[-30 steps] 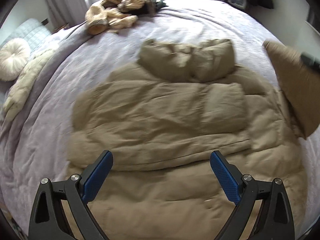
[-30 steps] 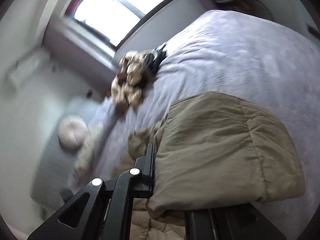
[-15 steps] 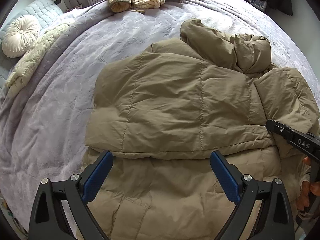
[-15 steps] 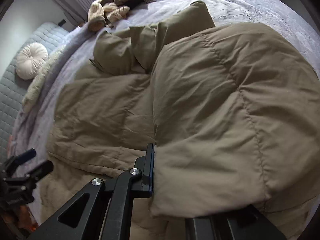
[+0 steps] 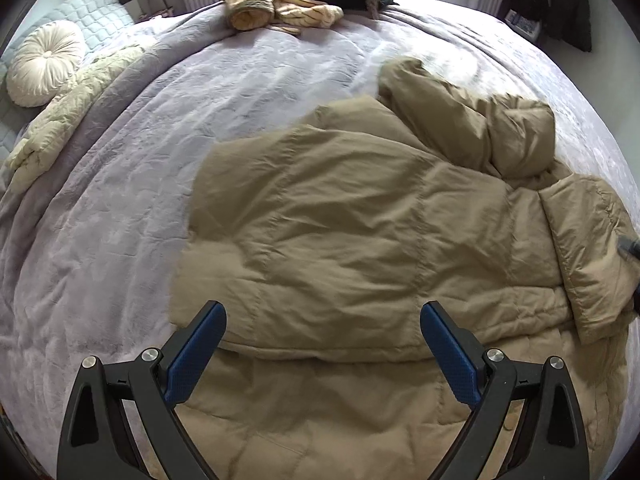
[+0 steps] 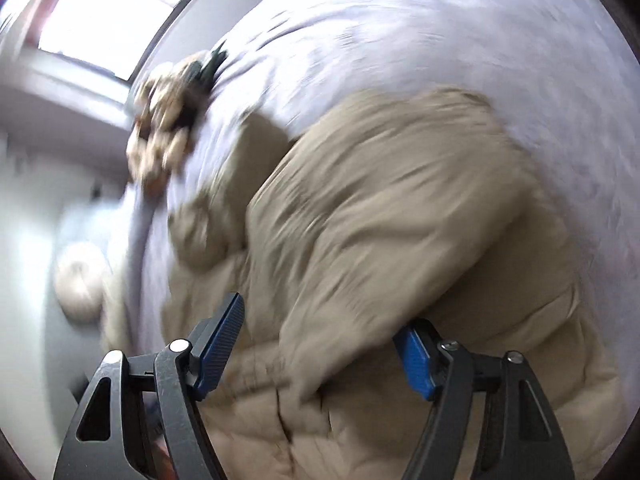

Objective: Fold large clothes

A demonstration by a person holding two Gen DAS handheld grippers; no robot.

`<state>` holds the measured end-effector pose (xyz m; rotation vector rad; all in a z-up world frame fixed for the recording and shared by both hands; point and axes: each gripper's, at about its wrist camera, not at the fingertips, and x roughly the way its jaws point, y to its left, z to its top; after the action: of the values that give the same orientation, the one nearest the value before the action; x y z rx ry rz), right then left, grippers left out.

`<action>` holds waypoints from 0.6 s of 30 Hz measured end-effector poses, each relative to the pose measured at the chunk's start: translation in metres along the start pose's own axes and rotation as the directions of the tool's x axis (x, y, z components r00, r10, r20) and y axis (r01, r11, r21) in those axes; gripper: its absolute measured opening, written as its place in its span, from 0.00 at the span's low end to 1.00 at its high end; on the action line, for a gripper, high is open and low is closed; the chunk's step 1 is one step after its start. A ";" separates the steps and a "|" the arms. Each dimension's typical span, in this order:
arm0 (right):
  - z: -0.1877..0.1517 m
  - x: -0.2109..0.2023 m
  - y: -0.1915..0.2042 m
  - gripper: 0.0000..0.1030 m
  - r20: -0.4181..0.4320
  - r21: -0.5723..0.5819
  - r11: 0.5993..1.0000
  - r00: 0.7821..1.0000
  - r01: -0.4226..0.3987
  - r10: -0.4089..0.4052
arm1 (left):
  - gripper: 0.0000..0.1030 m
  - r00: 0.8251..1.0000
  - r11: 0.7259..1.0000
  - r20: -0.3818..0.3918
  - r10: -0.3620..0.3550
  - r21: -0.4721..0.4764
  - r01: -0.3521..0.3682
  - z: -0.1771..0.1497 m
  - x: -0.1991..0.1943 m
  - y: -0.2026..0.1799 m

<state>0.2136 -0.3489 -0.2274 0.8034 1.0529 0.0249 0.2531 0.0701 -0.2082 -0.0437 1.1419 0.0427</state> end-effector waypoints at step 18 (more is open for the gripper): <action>-0.095 0.101 0.160 0.65 -0.262 -0.647 0.759 0.957 -0.079 -0.124 | 0.95 0.911 0.894 0.065 -0.406 -0.178 0.411 0.032 -0.013 0.065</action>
<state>0.2479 -0.1403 -0.2319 0.1378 1.2249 0.4850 0.2732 0.1369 -0.1841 -0.4514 1.0802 -0.2248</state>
